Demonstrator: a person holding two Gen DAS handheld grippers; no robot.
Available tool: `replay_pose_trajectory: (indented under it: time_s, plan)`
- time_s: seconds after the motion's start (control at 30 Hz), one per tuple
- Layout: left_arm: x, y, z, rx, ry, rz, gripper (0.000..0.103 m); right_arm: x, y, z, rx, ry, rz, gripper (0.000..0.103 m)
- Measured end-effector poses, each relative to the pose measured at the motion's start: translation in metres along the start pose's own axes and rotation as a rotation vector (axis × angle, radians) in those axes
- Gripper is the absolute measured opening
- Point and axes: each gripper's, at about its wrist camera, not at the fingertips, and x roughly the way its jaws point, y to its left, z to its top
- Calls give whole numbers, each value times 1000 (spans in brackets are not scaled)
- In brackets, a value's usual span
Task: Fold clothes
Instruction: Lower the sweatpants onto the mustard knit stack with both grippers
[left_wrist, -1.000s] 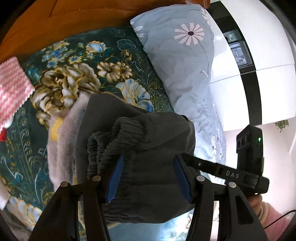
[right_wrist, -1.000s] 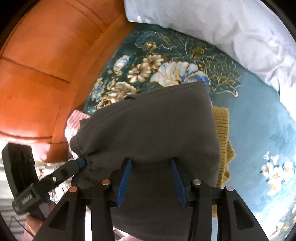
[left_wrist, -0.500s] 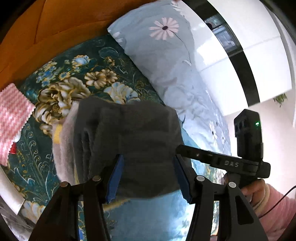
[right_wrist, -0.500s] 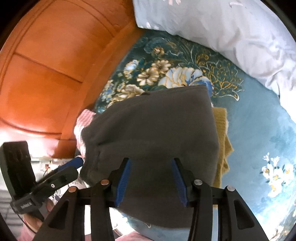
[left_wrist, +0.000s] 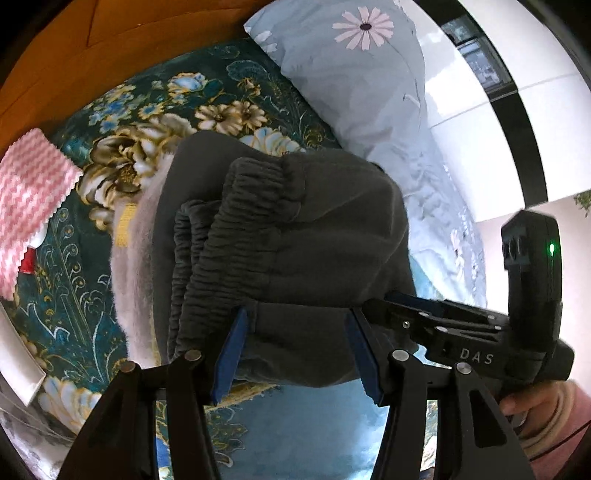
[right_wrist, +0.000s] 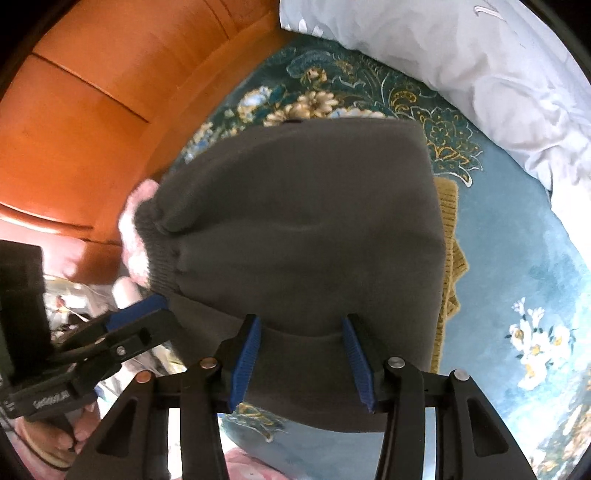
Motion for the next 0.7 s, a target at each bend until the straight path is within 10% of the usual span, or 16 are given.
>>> replay_pose_trajectory:
  time_s: [0.7]
  plan:
    - [-18, -40, -48, 116, -68, 145, 72, -51, 11, -66, 16, -123, 6, 56]
